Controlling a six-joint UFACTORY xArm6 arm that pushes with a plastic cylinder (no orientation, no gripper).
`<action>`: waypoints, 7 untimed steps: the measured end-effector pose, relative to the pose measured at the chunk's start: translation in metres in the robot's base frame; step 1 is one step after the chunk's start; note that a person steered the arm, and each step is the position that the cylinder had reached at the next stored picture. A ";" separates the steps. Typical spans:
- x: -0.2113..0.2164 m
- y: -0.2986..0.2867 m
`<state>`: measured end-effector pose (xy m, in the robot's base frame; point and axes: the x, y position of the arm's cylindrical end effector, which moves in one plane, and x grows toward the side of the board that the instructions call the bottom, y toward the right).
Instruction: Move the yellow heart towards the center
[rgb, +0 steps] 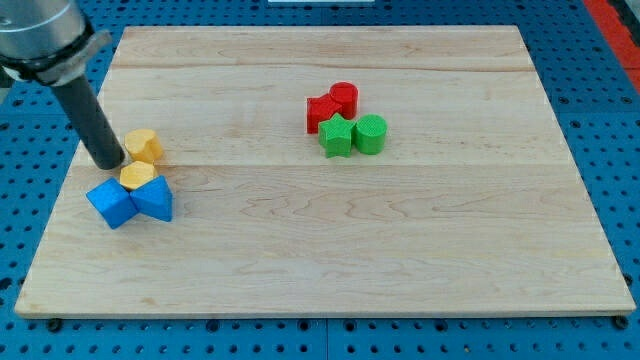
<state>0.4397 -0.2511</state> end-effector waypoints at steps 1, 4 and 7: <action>0.001 0.032; -0.018 0.104; -0.038 0.038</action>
